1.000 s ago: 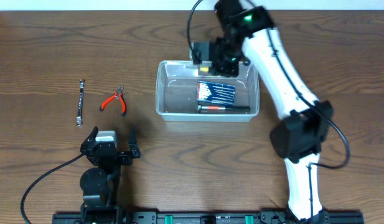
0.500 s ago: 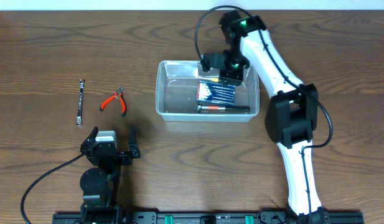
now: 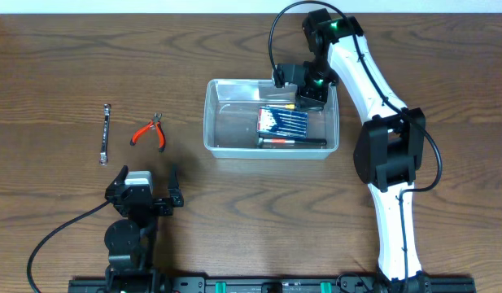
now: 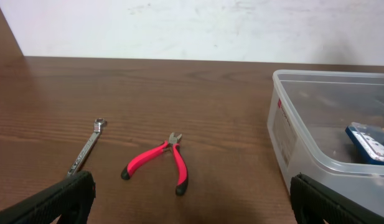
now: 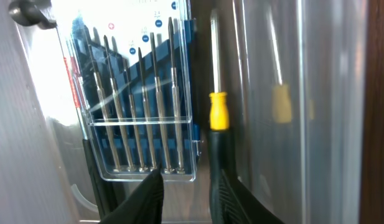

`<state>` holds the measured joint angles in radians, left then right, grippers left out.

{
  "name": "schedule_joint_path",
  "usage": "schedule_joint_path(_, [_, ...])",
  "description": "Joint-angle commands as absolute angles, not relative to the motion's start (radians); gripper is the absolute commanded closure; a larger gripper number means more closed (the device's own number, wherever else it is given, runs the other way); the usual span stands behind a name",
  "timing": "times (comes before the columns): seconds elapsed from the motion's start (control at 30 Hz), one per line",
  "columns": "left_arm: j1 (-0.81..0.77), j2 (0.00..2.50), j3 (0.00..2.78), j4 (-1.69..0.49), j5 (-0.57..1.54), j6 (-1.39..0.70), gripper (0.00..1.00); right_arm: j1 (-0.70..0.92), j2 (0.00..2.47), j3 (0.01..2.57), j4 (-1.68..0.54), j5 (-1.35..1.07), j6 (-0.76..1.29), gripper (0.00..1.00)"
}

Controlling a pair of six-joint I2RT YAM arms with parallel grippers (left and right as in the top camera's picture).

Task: Pack container
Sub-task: 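Carry the screwdriver into the container and release it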

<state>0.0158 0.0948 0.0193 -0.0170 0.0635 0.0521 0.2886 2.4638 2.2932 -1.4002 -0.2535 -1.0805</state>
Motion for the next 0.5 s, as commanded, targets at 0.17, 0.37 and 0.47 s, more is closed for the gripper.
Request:
schedule_joint_path(0.17, [0.016, 0.096, 0.005, -0.041, 0.063, 0.047, 0.02, 0.362, 2.315, 2.294, -1.402, -0.288, -1.054, 0.66])
schedule_joint_path(0.37, [0.016, 0.097, 0.059, -0.087, 0.063, -0.129, 0.02, 0.356, 2.055, 2.303, -1.38, -0.242, -0.965, 0.31])
schedule_joint_path(0.47, [0.016, 0.124, 0.224, -0.213, 0.063, -0.216, 0.02, 0.273, 1.954, 2.303, -1.352, -0.21, -0.802, 0.01])
